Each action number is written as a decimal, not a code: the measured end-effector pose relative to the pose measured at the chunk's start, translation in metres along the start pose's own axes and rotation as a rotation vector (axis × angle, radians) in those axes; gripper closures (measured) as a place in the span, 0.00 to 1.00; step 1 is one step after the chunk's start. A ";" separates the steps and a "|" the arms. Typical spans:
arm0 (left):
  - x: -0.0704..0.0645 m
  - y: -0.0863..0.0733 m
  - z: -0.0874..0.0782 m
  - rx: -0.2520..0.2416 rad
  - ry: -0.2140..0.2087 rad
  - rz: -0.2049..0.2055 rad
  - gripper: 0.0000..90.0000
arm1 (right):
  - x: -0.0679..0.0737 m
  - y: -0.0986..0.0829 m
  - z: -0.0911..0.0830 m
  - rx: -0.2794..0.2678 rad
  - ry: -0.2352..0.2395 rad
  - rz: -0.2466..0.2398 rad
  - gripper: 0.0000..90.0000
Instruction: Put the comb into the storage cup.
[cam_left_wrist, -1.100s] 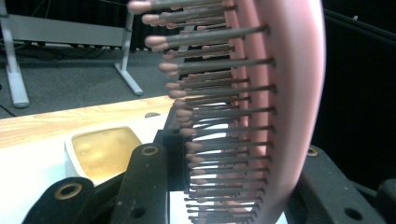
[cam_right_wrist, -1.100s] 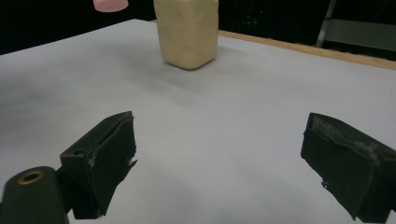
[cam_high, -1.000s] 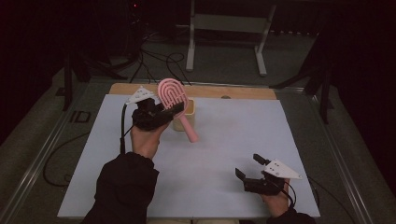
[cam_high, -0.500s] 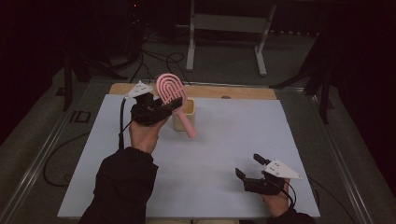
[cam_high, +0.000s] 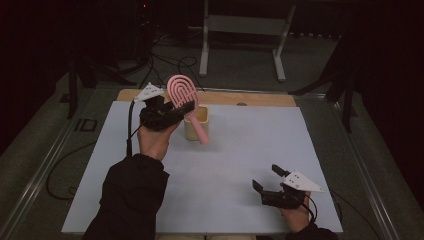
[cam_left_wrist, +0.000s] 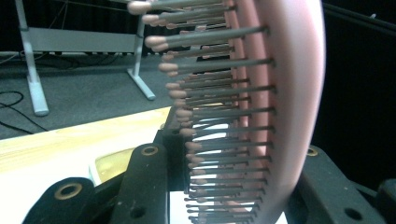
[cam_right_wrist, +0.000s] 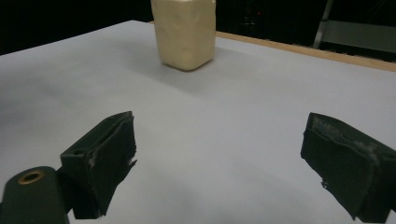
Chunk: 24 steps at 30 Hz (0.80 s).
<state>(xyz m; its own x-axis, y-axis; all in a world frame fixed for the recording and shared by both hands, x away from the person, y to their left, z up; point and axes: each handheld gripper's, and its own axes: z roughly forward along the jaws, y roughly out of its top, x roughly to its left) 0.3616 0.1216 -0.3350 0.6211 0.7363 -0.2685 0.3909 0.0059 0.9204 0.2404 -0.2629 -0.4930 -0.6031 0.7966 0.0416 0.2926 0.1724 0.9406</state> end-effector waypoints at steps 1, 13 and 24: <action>0.001 0.000 0.001 0.001 0.005 0.000 0.72 | 0.000 0.000 0.000 0.000 0.001 0.000 0.11; 0.005 0.008 0.007 0.011 0.034 0.021 0.72 | 0.000 0.000 0.000 0.001 -0.001 0.001 0.11; 0.006 0.018 0.013 0.019 0.058 0.055 0.72 | 0.000 0.000 0.000 0.000 0.000 0.001 0.11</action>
<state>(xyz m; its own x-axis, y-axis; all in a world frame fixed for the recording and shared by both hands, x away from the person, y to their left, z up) 0.3812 0.1168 -0.3240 0.6016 0.7733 -0.2003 0.3707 -0.0482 0.9275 0.2408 -0.2632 -0.4932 -0.6025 0.7970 0.0421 0.2929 0.1718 0.9406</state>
